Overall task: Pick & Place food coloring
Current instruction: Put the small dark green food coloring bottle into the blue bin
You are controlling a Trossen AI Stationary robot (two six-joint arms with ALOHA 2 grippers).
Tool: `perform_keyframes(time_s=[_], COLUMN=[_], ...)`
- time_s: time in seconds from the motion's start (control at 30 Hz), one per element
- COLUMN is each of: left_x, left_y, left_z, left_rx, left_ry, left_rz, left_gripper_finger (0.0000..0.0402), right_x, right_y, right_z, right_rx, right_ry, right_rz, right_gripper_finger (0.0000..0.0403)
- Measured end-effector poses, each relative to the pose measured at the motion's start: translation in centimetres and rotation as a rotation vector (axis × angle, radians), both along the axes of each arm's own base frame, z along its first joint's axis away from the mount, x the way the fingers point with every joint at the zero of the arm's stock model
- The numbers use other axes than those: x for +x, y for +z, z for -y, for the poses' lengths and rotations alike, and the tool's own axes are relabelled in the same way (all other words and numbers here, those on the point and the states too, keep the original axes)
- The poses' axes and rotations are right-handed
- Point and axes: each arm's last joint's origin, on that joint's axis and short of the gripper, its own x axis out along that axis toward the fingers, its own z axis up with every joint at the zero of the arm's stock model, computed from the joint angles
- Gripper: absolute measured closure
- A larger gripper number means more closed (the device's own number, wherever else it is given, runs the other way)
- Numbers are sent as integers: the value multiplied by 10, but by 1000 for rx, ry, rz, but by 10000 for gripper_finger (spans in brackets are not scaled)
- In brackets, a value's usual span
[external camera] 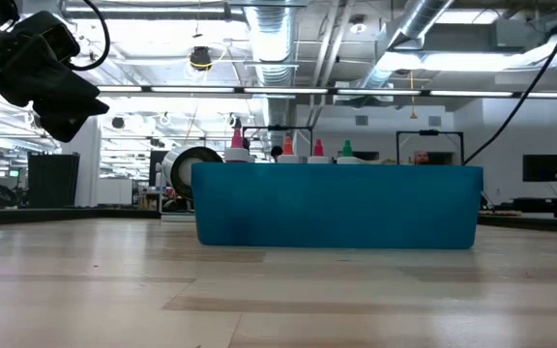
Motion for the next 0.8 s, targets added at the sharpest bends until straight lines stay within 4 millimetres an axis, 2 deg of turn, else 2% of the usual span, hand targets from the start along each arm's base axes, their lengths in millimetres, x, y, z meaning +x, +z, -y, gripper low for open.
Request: perform_keyframes(time_s=[0.33,0.8], left_x=[0,-1], left_y=[-1,-3], left_z=[0,0], left_rx=[2,8], left_ry=[0,-2], left_rz=[-10,-32], left_gripper_finger=[280,280], right_x=[3,19], right_y=[-2,-51], right_z=[-2,-31], right_rx=[-12,-75], right_ry=[-54,-71], right_rz=[40,-57], right_gripper_finger=[285,285])
